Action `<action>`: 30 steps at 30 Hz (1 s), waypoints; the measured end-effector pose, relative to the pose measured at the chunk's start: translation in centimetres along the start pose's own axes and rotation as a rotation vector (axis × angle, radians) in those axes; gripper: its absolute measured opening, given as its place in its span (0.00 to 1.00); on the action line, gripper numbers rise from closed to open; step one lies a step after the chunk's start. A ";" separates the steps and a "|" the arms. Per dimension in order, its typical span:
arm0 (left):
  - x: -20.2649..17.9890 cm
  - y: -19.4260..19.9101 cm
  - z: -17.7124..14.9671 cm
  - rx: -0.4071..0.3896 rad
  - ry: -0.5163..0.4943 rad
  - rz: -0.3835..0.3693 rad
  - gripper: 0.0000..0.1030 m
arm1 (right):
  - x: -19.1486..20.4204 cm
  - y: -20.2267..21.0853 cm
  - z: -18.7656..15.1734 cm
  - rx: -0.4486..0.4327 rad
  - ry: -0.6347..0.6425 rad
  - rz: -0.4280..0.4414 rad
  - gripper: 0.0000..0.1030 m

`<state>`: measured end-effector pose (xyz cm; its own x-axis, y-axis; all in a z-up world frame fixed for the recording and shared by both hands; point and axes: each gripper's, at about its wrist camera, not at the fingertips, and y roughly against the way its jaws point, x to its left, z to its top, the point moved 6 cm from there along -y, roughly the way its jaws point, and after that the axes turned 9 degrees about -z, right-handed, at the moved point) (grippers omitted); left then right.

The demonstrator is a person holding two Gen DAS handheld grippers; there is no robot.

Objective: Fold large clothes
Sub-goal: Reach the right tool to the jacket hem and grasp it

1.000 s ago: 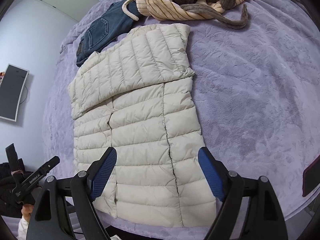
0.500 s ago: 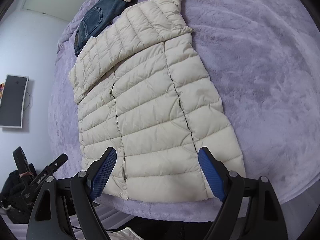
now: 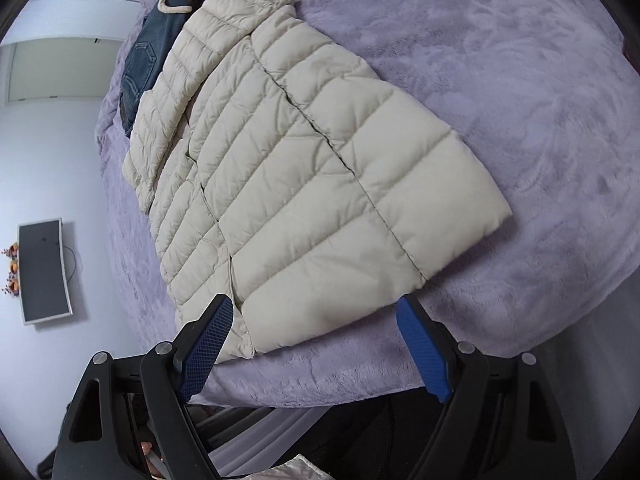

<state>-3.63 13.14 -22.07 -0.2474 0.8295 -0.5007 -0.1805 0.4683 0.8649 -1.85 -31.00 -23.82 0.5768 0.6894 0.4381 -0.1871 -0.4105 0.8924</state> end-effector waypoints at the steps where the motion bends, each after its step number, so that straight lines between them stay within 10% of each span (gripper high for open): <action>1: 0.1 -0.3 -0.2 0.010 0.014 -0.024 1.00 | -0.4 -0.1 -0.2 0.001 -0.020 0.005 0.84; 17: -2.0 -2.7 0.3 0.062 0.027 -0.207 1.00 | -3.1 -0.5 -1.9 -0.036 -0.161 0.080 0.84; 30: -3.9 -6.3 1.1 0.081 0.042 -0.175 1.00 | -2.6 -3.8 1.0 -0.013 -0.225 0.181 0.84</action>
<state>-0.52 7.28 -25.49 -0.2590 0.7204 -0.6434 -0.1475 0.6288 0.7635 -1.87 -31.86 -28.43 0.6946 0.4556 0.5568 -0.3122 -0.5063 0.8038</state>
